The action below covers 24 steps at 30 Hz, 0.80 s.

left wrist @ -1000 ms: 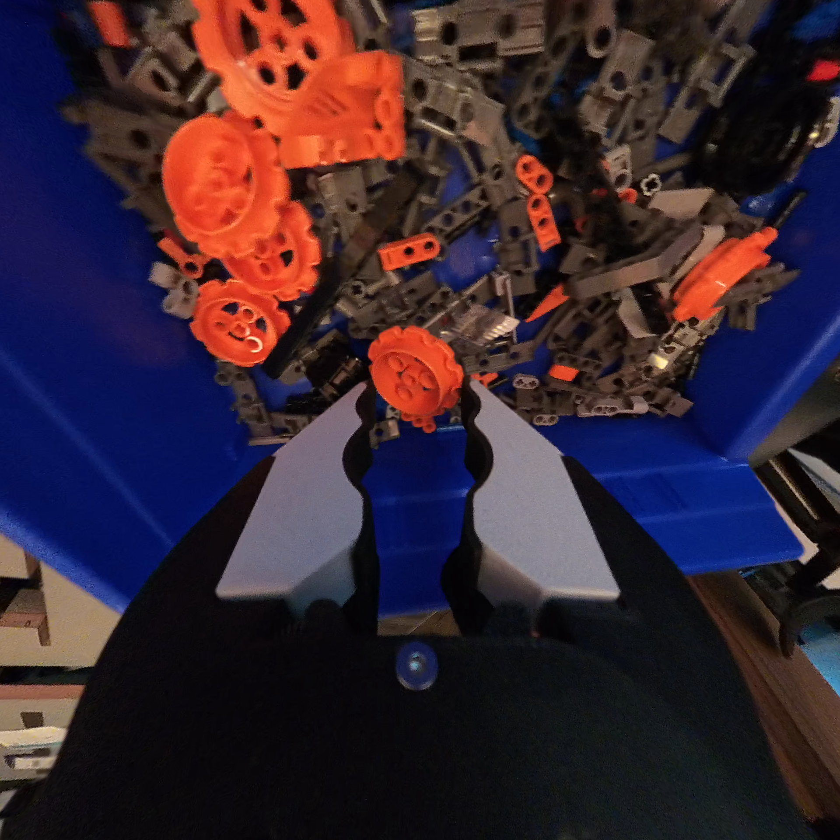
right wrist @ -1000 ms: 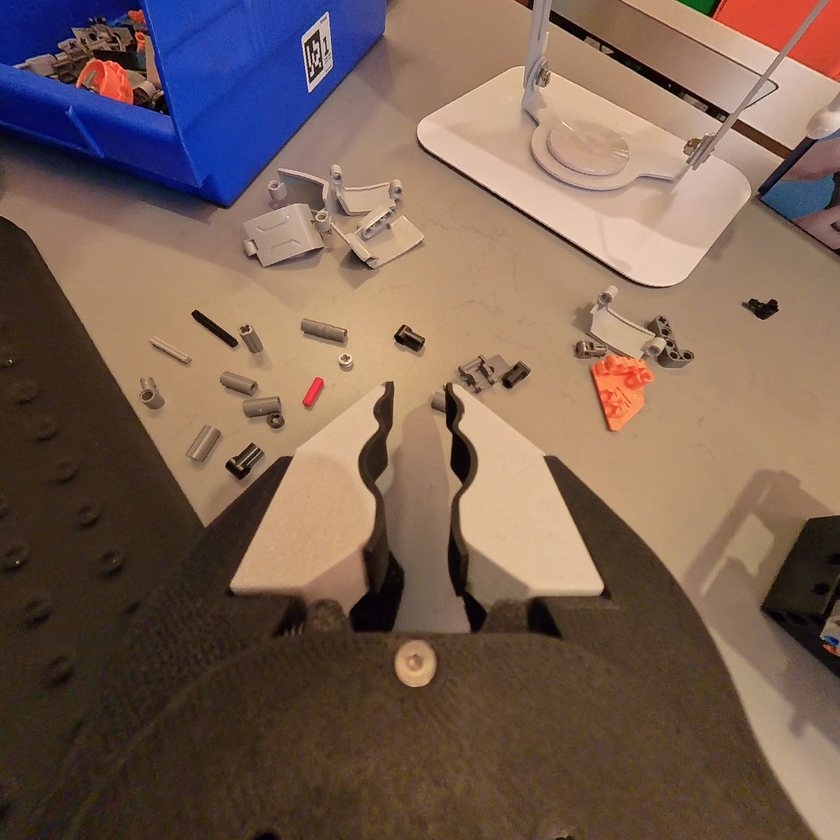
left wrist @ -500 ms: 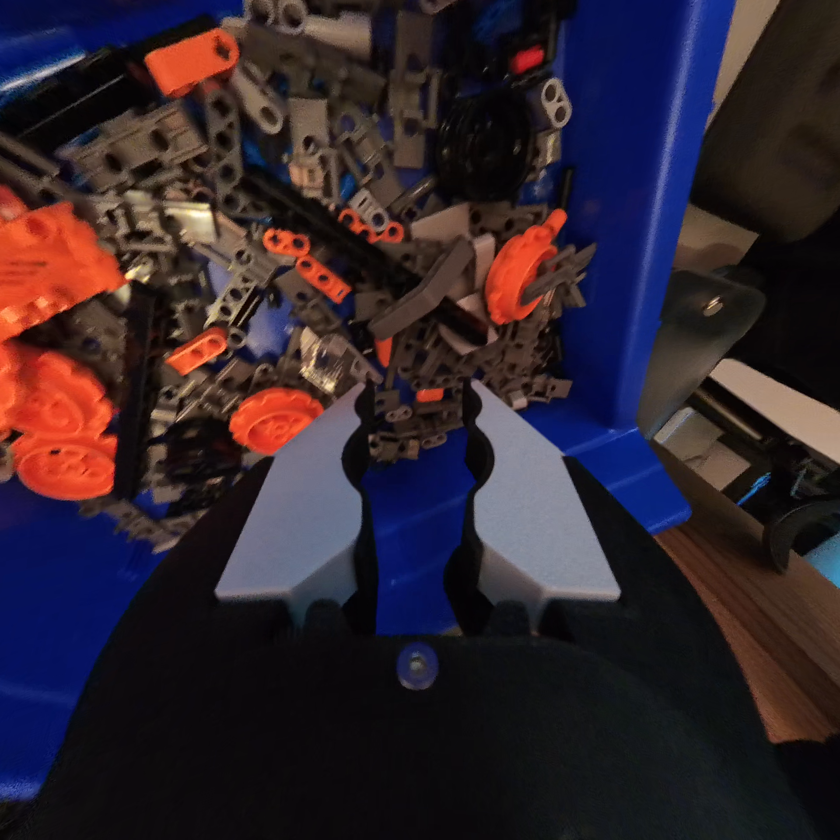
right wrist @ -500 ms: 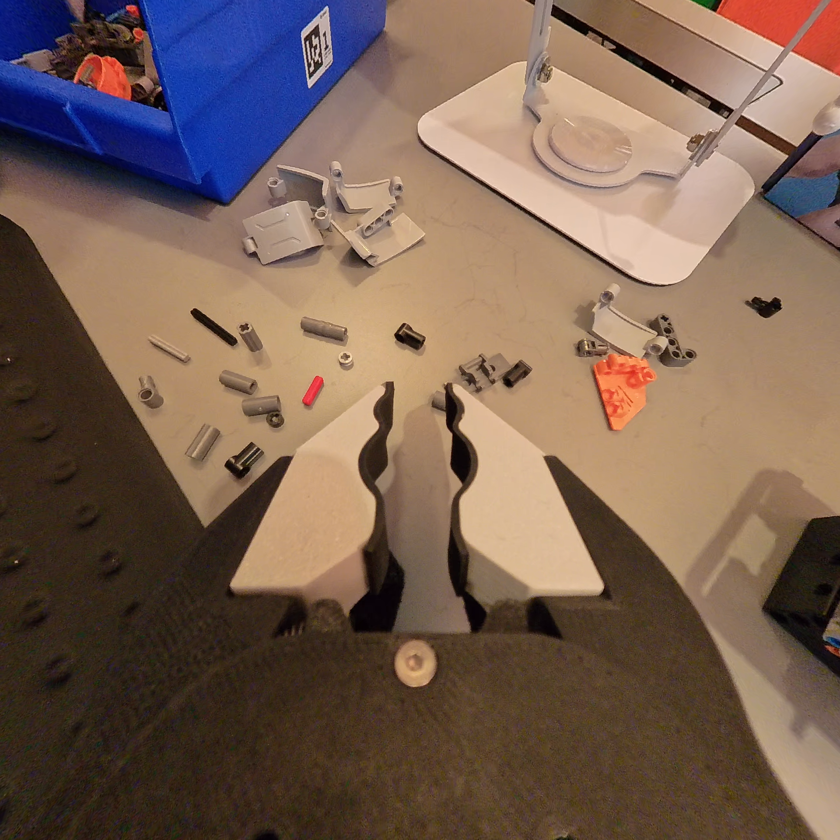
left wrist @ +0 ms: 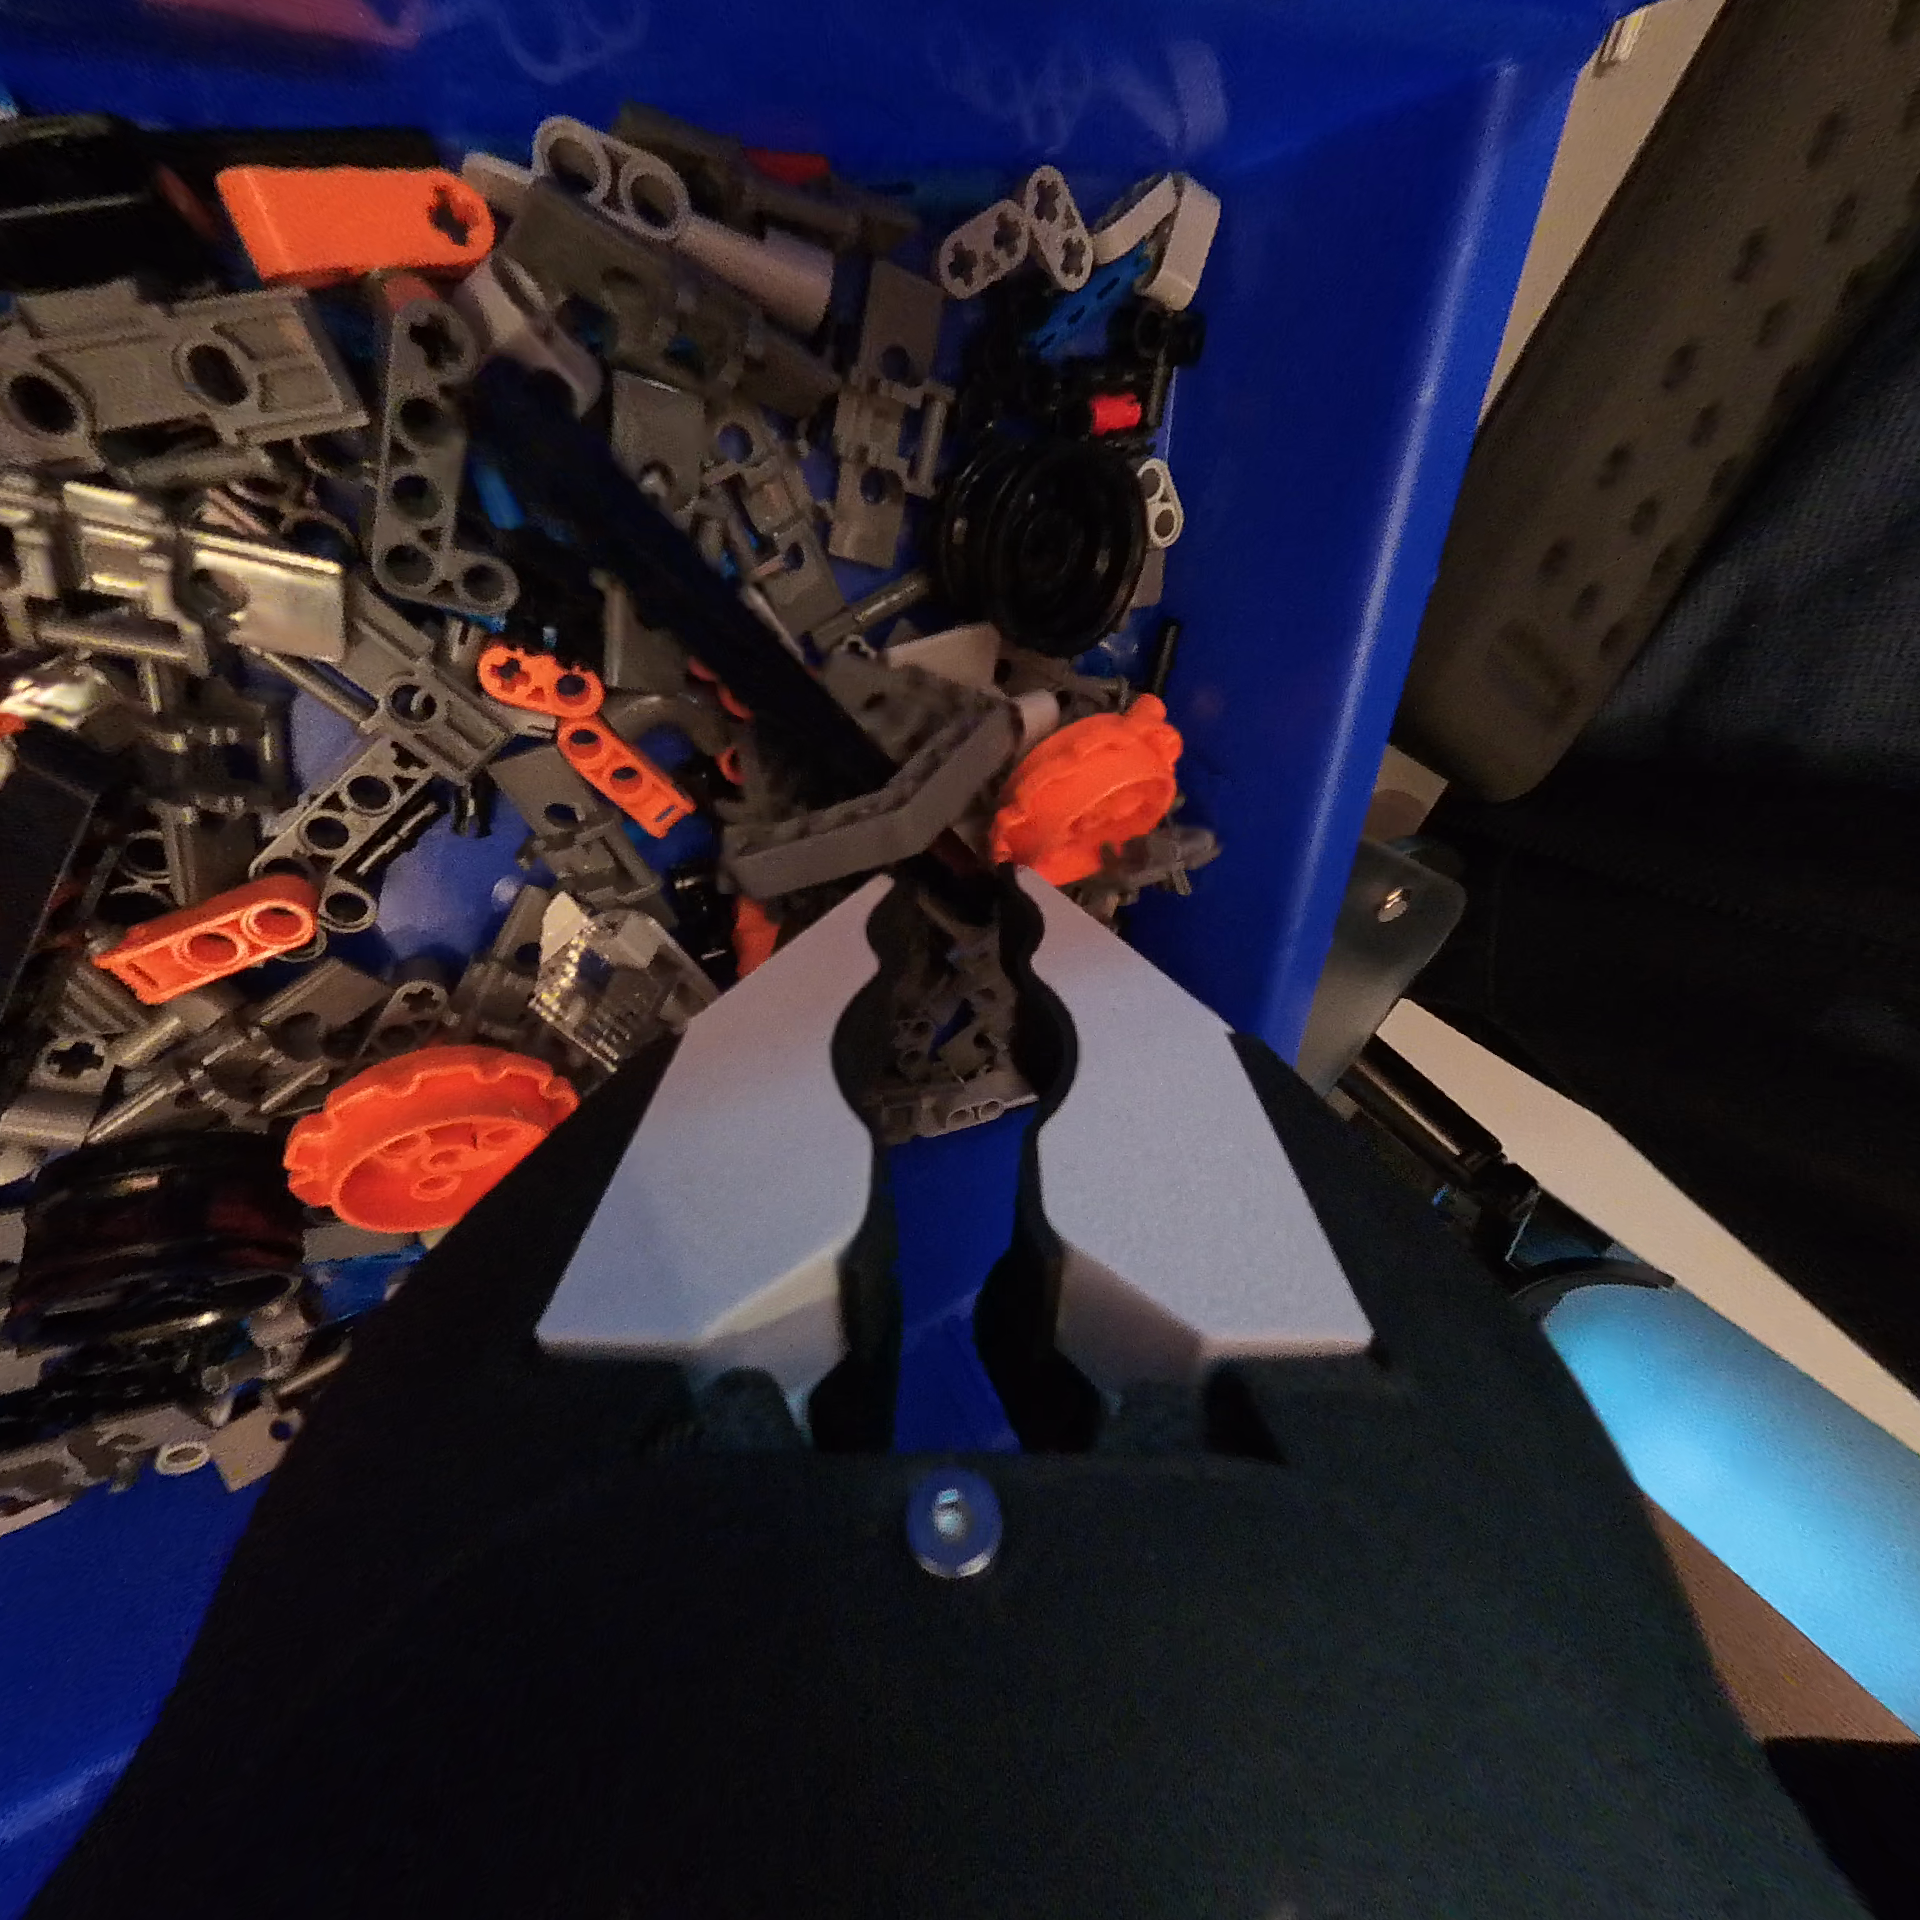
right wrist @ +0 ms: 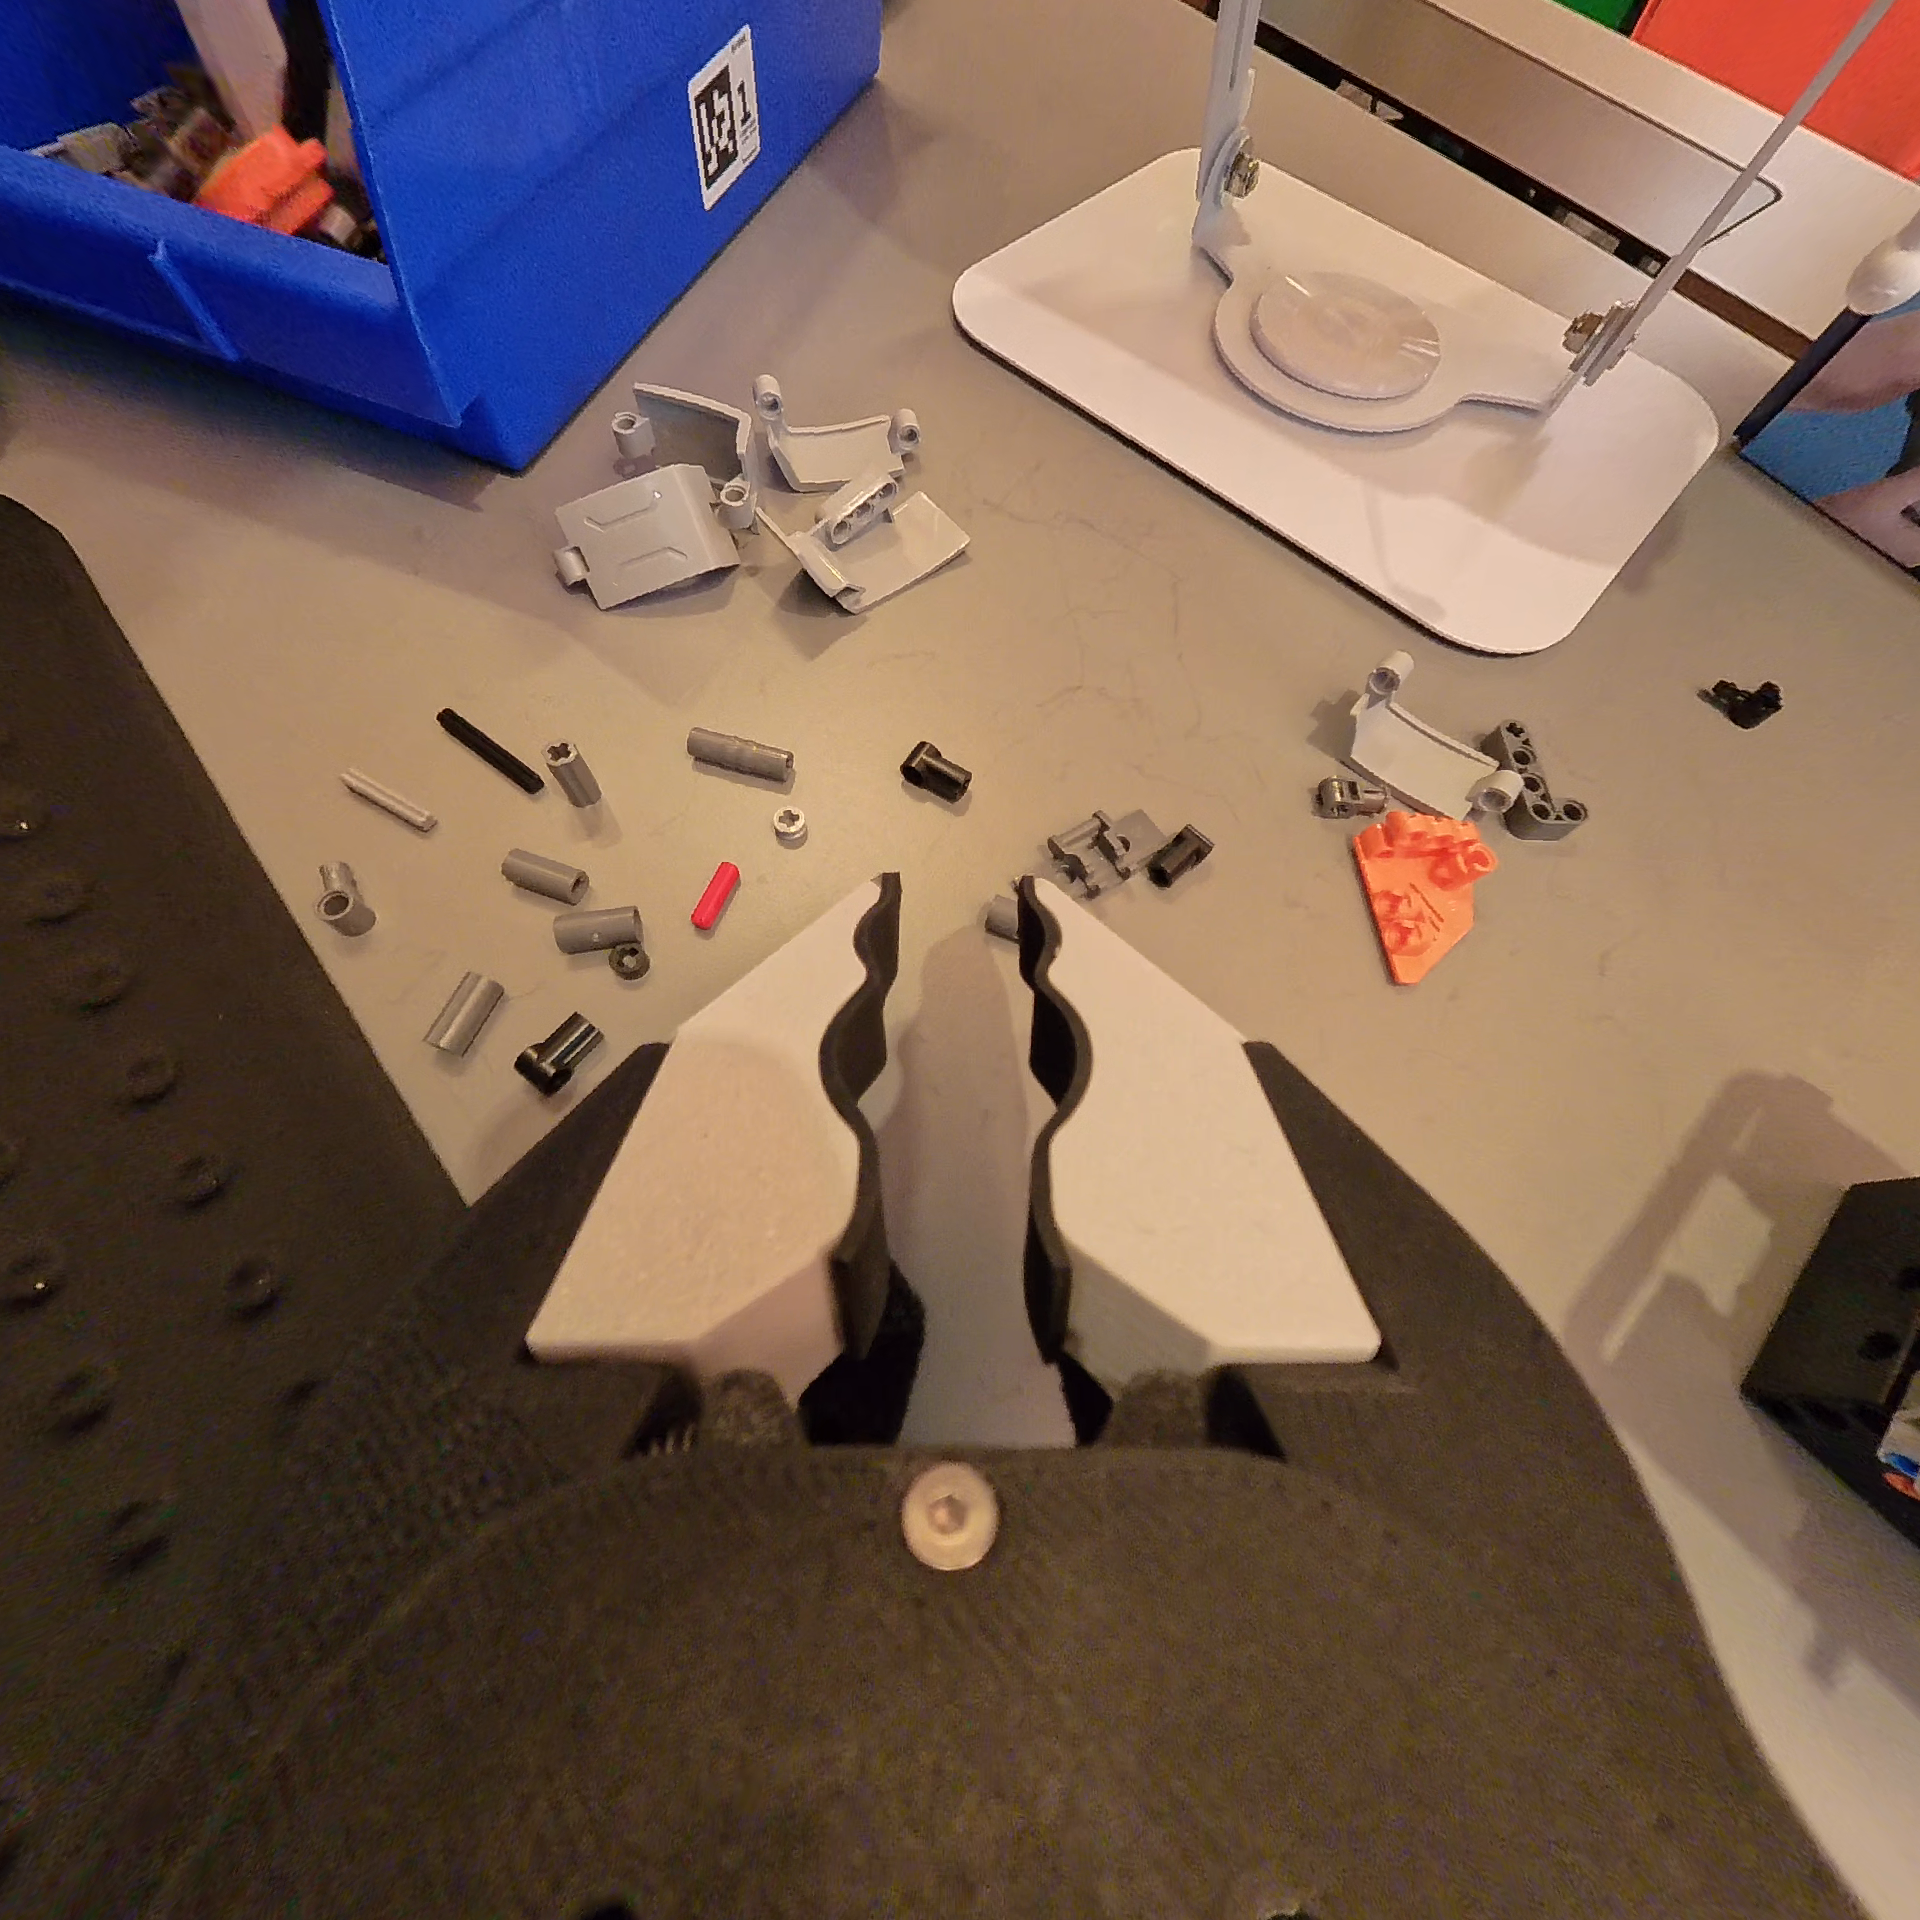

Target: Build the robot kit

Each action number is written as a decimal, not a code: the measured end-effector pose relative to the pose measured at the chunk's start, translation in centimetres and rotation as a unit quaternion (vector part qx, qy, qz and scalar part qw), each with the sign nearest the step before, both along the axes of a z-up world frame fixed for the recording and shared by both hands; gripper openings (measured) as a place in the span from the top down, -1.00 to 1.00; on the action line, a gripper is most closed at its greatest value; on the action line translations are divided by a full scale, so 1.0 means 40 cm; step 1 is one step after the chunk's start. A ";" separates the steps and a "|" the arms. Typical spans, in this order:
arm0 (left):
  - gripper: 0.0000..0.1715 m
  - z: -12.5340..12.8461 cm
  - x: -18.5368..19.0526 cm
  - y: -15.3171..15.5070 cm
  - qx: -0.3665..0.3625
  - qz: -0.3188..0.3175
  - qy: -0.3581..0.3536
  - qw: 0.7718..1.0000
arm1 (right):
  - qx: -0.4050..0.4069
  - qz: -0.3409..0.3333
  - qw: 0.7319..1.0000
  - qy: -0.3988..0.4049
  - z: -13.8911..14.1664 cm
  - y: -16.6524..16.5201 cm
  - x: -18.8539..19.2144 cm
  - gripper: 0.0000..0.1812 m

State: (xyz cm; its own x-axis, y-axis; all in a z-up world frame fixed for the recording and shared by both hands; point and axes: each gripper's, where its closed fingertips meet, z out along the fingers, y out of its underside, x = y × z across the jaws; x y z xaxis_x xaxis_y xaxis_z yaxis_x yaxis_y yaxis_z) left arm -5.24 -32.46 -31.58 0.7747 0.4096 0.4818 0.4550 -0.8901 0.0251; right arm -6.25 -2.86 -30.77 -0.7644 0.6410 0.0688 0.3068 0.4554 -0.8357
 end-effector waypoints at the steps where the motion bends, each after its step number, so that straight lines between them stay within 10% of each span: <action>1: 0.90 0.005 -0.005 0.002 0.005 0.006 0.003 1.000 | 0.000 0.000 1.000 0.000 0.000 0.000 0.000 0.78; 18: 0.91 0.037 -0.166 -0.183 -0.074 0.071 0.073 0.992 | -0.001 0.001 1.000 -0.001 0.000 0.000 0.000 0.78; 24: 0.53 0.072 -0.170 -0.175 -0.084 0.015 0.115 0.990 | 0.000 0.002 1.000 -0.003 -0.002 -0.001 0.001 0.78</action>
State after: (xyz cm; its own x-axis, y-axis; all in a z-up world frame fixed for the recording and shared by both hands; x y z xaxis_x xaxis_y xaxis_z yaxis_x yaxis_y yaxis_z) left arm -12.02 -39.46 -28.72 0.8418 0.4941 0.2171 0.4928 -0.8678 0.0643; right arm -6.21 -2.90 -30.84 -0.7673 0.6380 0.0650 0.3094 0.4570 -0.8339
